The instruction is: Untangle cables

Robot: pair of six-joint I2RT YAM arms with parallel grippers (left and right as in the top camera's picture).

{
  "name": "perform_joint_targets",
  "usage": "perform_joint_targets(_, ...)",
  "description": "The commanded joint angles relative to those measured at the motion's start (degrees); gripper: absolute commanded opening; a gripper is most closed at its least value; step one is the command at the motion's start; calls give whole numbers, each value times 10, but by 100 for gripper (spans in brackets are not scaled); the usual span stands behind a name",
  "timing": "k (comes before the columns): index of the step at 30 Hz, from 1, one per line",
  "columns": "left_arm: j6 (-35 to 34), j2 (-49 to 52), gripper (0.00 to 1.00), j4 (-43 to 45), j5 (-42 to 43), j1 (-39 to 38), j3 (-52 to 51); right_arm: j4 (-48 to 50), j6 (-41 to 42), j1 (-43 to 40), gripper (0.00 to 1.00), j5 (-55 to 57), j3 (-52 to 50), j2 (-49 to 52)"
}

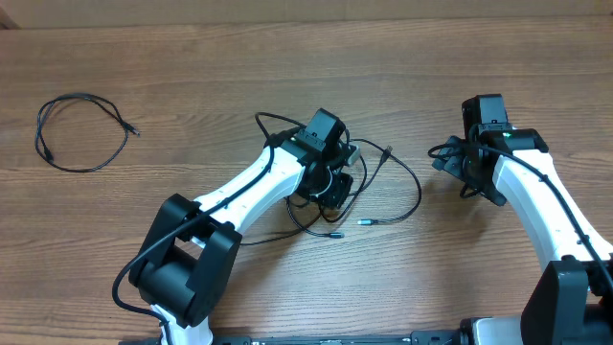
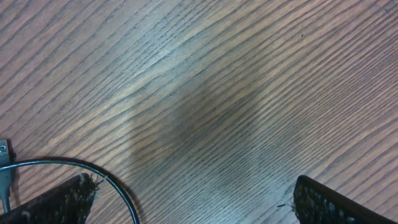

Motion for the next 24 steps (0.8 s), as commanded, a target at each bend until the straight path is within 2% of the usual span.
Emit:
perform_joint_targets(1,-56,2,17,-12,-108,4,12,1,-3,-4,100,8,-2,-5)
perform_joint_targets(7,-92,2,19,-1,-195,4,12,1,-3,-4,100,8,-2,-5)
perform_joint_targets(14,-92,2,20,58,-223,4,12,1,-3,-4,100,8,-2,-5)
perform_joint_targets(16,-92,2,28,70,-239,4,12,1,-3,-4,100,8,-2,-5)
perform_joint_targets(18,-92,2,31,77,-248,4,12,1,-3,-4,100,8,-2,-5)
perform_joint_targets(24,-92,2,29,91,-248,3,9,1,-3,-4,100,8,-2,-5)
